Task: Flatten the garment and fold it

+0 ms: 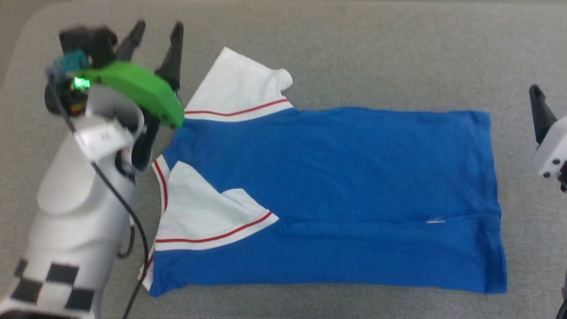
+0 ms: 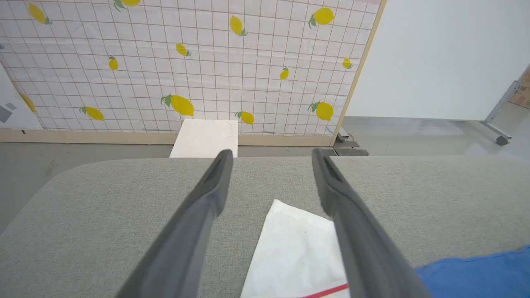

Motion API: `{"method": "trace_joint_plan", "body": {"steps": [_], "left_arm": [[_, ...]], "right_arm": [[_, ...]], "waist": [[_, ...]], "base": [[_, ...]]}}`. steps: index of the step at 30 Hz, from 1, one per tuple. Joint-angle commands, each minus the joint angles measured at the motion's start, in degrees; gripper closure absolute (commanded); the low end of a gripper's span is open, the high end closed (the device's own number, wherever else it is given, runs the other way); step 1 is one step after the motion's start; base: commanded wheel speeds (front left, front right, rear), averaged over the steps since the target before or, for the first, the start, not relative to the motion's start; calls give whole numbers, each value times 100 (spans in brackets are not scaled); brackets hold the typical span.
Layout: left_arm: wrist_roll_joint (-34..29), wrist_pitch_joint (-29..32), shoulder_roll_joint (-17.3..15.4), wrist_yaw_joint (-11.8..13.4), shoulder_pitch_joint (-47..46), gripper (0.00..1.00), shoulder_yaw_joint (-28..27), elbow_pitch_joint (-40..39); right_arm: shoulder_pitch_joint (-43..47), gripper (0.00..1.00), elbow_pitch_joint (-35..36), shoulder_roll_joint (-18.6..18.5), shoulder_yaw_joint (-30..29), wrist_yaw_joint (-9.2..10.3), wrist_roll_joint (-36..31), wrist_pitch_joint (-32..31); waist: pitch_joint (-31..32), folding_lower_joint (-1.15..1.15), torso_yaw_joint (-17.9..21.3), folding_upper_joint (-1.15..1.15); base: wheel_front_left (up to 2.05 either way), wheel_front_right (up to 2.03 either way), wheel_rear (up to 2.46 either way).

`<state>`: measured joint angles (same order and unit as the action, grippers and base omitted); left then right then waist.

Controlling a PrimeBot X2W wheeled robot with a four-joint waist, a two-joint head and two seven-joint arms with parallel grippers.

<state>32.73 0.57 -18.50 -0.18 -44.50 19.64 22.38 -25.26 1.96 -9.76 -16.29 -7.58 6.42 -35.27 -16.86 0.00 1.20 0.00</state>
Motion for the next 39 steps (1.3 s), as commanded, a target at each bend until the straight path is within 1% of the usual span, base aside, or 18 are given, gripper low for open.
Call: {"method": "trace_joint_plan", "body": {"steps": [1,5,9,12,16,18,20,22,23,24,26,29,33,36,39], "left_arm": [[-99,103,2,-80,-337,0,51,230],[-124,586,0,-261,-1200,0,177,927],[104,1657,103,-226,-1872,0,208,1597],[85,2495,119,-189,-2216,0,402,1952],[-36,3484,66,-52,-2381,0,683,2319],[-64,3846,71,-21,-2342,0,802,2424],[-99,4151,70,-2,-2252,0,925,2496],[-161,4296,45,98,-2141,0,1011,2535],[-153,4304,51,115,-2091,55,1018,2525],[-75,4280,90,115,-2010,100,974,2505],[42,4243,130,72,-1885,100,921,2455],[272,3982,154,68,-1794,100,691,2329],[741,3507,194,-12,-1737,100,202,2043],[910,3262,118,-71,-1681,100,-13,1787],[949,3122,17,-133,-1566,100,-77,1446]], "right_arm": [[-156,0,10,30,68,9,-54,16],[-371,0,78,129,259,9,-101,22],[-438,0,163,234,401,9,-114,56],[-421,0,230,290,469,9,-110,72],[-379,0,317,315,523,9,-76,83],[-347,0,368,319,515,9,-59,84],[-317,0,424,323,467,9,-76,100],[-286,0,463,331,432,9,-88,102],[-272,0,480,335,420,9,-91,100],[-255,0,502,337,402,9,-95,97],[-227,0,531,325,361,9,-101,84],[-219,0,549,299,305,9,-122,53],[-276,0,501,192,309,9,-153,-27],[-359,0,359,98,364,9,-118,-222],[-529,0,146,-13,430,9,-90,-561]], "waist": [[-573,0,159,0],[-958,0,286,0],[-1215,0,400,0],[-1338,0,470,0],[-1428,0,542,0],[-1460,0,561,0],[-1488,0,567,0],[-1504,0,567,0],[-1511,0,563,0],[-1514,0,553,0],[-1506,0,521,0],[-1458,0,466,0],[-1310,0,374,0],[-1210,0,308,0],[-1170,0,215,0]], "base": [[0,0,0],[0,0,0],[0,0,0],[0,0,0],[0,0,0],[0,0,0],[0,0,0],[0,0,0],[0,0,0],[0,0,0],[0,0,0],[0,0,0],[0,0,0],[0,0,0],[0,0,0]]}}
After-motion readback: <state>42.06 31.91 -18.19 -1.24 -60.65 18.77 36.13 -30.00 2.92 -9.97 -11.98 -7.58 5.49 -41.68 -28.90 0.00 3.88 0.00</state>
